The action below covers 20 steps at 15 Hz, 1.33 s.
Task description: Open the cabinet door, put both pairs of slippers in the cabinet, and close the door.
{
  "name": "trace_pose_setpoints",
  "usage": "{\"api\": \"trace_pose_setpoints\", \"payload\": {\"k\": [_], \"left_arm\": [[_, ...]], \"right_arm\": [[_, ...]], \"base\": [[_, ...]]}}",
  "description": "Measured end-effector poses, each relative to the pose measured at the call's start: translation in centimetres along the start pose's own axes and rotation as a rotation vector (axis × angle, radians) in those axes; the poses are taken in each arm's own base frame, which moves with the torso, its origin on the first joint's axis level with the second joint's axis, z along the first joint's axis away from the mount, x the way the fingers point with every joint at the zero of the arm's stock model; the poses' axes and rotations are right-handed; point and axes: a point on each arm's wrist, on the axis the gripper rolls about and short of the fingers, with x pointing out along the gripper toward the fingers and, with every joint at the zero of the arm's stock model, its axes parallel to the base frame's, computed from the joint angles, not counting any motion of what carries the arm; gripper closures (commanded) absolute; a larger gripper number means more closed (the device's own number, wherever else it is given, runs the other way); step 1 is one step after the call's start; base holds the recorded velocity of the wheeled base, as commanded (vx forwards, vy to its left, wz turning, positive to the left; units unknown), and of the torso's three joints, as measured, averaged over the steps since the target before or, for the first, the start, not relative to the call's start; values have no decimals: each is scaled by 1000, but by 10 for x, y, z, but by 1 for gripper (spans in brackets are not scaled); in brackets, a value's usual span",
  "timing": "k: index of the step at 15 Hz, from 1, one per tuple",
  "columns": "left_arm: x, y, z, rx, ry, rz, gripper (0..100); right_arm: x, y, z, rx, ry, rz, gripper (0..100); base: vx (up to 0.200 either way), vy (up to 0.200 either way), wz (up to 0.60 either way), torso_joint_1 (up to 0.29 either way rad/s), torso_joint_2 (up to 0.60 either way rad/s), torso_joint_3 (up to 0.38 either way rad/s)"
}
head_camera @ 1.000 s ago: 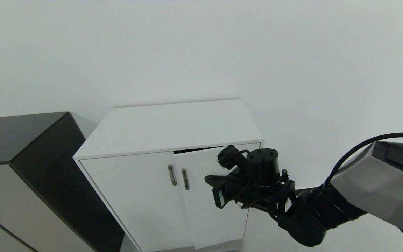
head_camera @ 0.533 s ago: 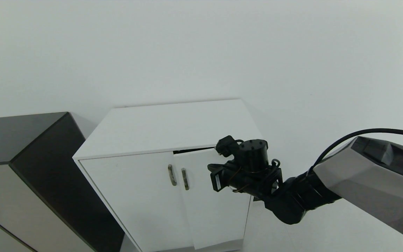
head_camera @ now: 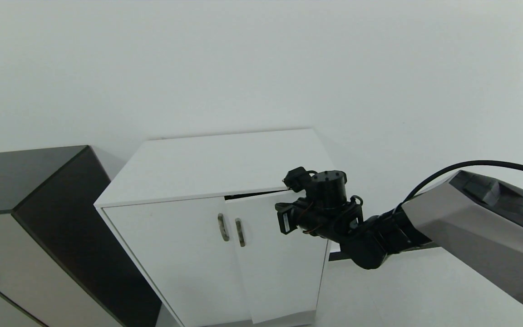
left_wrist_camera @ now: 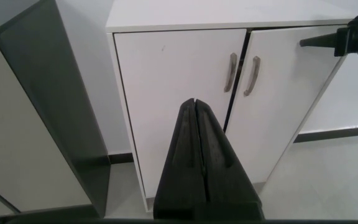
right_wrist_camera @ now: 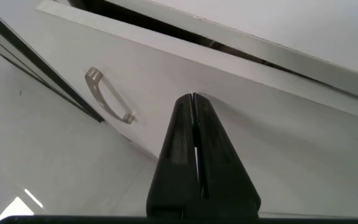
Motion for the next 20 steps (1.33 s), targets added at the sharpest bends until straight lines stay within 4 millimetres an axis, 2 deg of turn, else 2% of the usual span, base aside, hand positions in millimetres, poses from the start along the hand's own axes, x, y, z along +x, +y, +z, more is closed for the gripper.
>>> {"api": "trace_pose_setpoints", "payload": {"k": [20], "left_arm": [[0,0,0,0,0,-1,100]], "right_arm": [[12,-9,2,6,-12,-18,100]], "base": [[0,0,0,0,0,0]]}}
